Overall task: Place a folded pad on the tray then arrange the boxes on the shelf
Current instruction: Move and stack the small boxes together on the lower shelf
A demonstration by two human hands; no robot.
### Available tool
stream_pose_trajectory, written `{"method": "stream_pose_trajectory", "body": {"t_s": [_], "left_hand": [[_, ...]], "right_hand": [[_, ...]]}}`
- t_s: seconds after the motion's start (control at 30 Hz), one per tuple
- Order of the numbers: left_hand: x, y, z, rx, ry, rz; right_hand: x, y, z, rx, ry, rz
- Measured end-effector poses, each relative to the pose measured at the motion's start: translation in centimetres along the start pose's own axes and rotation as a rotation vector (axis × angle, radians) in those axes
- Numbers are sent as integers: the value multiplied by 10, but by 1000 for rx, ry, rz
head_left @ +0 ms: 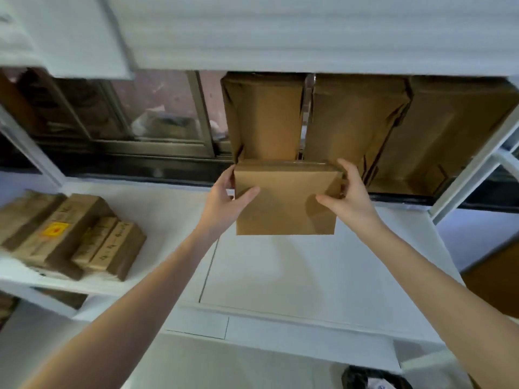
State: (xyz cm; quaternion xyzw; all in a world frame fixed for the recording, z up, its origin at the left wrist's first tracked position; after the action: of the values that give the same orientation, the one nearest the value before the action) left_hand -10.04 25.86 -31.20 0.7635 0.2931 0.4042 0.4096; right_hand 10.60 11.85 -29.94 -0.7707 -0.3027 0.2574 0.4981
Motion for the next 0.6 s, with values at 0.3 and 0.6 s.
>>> {"method": "stream_pose_trajectory", "body": {"t_s": [0.3,0.6], "left_hand": [[-19,-2,-174,93,233,-30],[-45,-46,-314,33,330,-104]], "right_hand": [[-27,-104,130,-9,-294,-167],[-35,-161,280,-23,-340,-56]]}}
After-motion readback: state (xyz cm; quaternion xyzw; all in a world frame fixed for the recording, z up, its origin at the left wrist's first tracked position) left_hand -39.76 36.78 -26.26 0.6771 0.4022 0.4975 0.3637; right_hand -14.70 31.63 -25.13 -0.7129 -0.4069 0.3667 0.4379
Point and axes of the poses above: each hand's wrist, its own x-axis towards the middle knuckle, its own z-axis out of the palm, y = z × x, the point moved 3 cm from there along x, towards the middle knuckle, and after that the axes turned 15 degrees about z, right-handed, at the moved point
